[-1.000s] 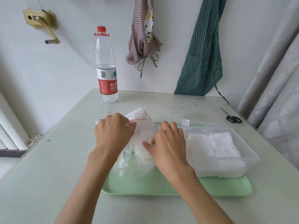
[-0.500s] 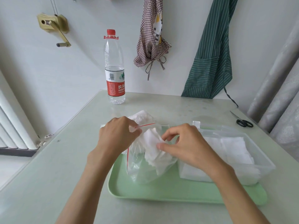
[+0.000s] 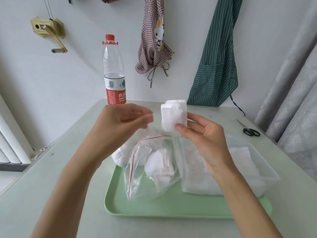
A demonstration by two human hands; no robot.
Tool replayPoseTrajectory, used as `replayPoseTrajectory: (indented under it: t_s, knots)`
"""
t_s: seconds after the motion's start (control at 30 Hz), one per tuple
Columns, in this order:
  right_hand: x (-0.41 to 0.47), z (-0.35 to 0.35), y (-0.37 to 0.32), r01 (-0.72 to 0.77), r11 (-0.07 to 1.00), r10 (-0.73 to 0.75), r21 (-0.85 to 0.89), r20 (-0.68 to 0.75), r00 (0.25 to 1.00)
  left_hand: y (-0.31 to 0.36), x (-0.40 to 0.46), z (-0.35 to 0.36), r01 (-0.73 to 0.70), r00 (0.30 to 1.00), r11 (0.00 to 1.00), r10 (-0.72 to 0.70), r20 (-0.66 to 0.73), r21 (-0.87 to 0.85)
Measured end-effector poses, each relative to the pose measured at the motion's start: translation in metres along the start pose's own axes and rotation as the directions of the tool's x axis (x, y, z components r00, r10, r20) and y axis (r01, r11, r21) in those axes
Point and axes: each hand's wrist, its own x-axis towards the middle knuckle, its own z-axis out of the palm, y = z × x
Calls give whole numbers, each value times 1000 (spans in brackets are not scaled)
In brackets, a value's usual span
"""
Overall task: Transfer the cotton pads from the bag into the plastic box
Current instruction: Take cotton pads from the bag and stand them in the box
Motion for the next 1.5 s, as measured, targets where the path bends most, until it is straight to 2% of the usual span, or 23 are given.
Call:
replayPoseTrajectory:
  t_s: [0.07,0.13,0.2,0.27,0.33,0.5,0.57,0.7,0.8,0.9,1.1,1.23,1.33,1.5]
  knots:
    - [-2,4,-1,107,994,-107,-8,-36,994,7,-4,9,7,993,998,-1,117,-58]
    - [-4,7,-1,172,984,-172,-54,-7,985,7,-5,22,2,972,994,23,234,-105]
    - [-5,8,1,181,972,-175,-150,53,983,2,-4,34,-23,963,995,48,264,-99]
    - [-3,5,3,149,967,-135,-208,83,987,-6,-1,42,-44,970,996,60,235,-72]
    - [-1,2,3,98,978,-87,-186,69,994,-13,1,44,-36,978,997,48,201,-61]
    - [1,-1,8,102,971,-106,-216,-5,994,-16,0,54,-9,996,996,17,89,-87]
    - [2,-2,9,62,984,-60,-169,20,998,-16,-1,57,-6,1000,996,6,3,-85]
    - [6,-8,5,-121,993,119,13,105,987,-16,2,53,10,994,994,-21,-110,-106]
    - [7,-14,4,-224,972,208,67,185,960,-10,2,48,75,995,973,-88,-52,-219]
    - [9,-19,3,-262,962,242,72,211,947,-6,1,41,127,992,968,-120,43,-218]
    - [10,-24,2,-280,957,253,79,251,934,-9,1,42,5,999,997,-9,-52,-81]
    - [10,-27,1,-306,947,271,99,271,924,-13,3,41,36,999,994,-40,-36,-103]
    - [11,-29,1,-319,942,285,104,256,924,-11,3,44,12,1000,998,-12,-3,-64]
    - [11,-42,-2,-361,912,314,194,237,919,-8,4,57,-10,999,998,9,-35,-56]
